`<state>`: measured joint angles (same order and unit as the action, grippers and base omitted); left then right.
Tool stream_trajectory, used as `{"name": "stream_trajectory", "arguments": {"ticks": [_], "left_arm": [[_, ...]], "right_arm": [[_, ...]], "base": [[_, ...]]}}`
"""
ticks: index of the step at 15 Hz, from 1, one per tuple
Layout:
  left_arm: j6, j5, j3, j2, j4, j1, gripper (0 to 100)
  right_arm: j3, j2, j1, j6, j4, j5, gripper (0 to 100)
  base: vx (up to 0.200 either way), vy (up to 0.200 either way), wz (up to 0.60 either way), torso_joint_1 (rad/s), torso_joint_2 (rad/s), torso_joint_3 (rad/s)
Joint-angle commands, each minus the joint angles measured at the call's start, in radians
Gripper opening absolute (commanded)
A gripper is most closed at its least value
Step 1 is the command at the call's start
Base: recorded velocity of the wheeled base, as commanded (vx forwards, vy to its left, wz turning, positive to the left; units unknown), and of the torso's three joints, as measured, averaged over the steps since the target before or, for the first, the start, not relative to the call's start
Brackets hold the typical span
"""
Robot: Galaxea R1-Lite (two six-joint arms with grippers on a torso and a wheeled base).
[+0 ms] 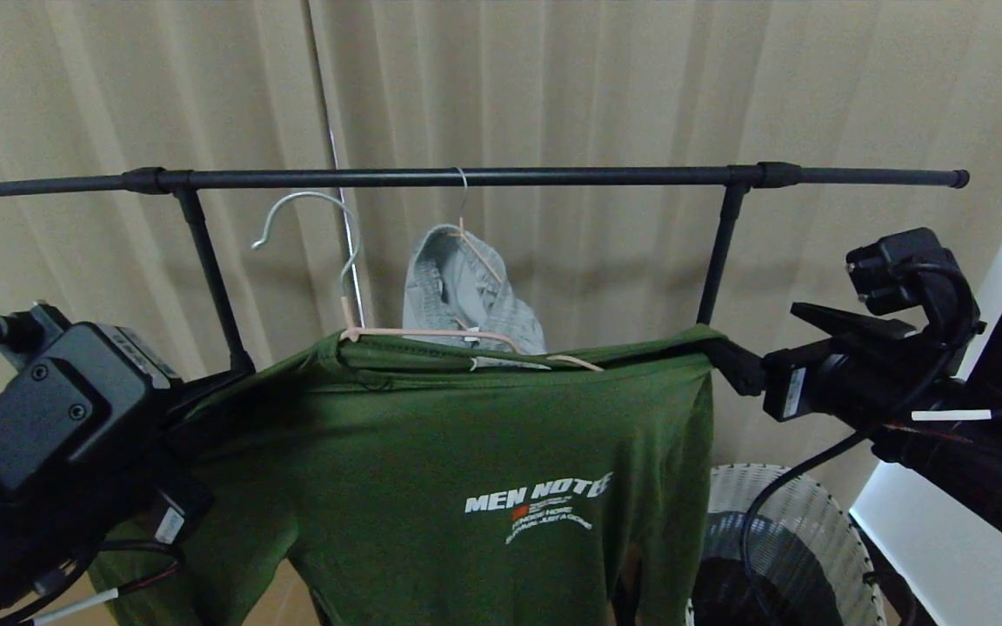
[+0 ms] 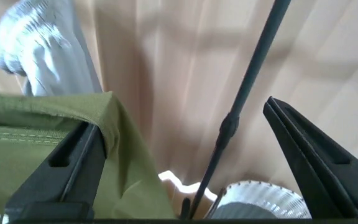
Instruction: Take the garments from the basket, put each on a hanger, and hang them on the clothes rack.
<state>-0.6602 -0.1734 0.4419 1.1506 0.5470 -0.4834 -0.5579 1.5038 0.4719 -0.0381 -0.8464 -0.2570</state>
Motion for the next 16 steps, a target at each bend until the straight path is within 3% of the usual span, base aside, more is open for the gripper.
{"name": "stream_trajectory", "arguments": {"ticks": [1, 3, 4, 5, 7, 11, 13, 16], "left_arm": [[-0.012, -0.001, -0.020, -0.005, -0.001, 0.029, 0], [-0.007, -0.005, -0.014, 0.001, -0.001, 0.026, 0], [-0.007, -0.005, -0.005, 0.012, 0.001, 0.025, 0], [-0.007, -0.005, -0.005, 0.012, 0.001, 0.025, 0], [0.016, -0.008, 0.032, 0.020, 0.001, 0.020, 0], [0.060, -0.009, 0.066, 0.032, 0.001, -0.047, 0], [0.085, -0.009, 0.081, 0.032, -0.001, -0.106, 0], [0.091, -0.008, 0.112, 0.041, 0.001, -0.146, 0]], "right_arm": [[0.003, -0.019, 0.005, 0.000, 0.001, 0.019, 100], [0.012, -0.053, 0.045, 0.000, 0.029, 0.051, 100], [0.003, -0.119, 0.145, 0.001, 0.113, 0.079, 100], [0.003, -0.122, 0.149, 0.001, 0.119, 0.081, 100], [-0.002, -0.201, 0.246, 0.024, 0.234, 0.194, 100], [-0.048, -0.247, 0.280, 0.020, 0.334, 0.372, 100], [-0.093, -0.209, 0.287, -0.019, 0.332, 0.372, 100], [-0.140, -0.123, 0.286, -0.155, 0.319, 0.348, 100]], "base": [[0.000, 0.000, 0.00, 0.000, 0.00, 0.000], [0.000, 0.000, 0.00, 0.000, 0.00, 0.000], [0.000, 0.000, 0.00, 0.000, 0.00, 0.000], [0.000, 0.000, 0.00, 0.000, 0.00, 0.000], [0.000, 0.000, 0.00, 0.000, 0.00, 0.000], [0.000, 0.000, 0.00, 0.000, 0.00, 0.000], [0.000, 0.000, 0.00, 0.000, 0.00, 0.000], [0.000, 0.000, 0.00, 0.000, 0.00, 0.000]]}}
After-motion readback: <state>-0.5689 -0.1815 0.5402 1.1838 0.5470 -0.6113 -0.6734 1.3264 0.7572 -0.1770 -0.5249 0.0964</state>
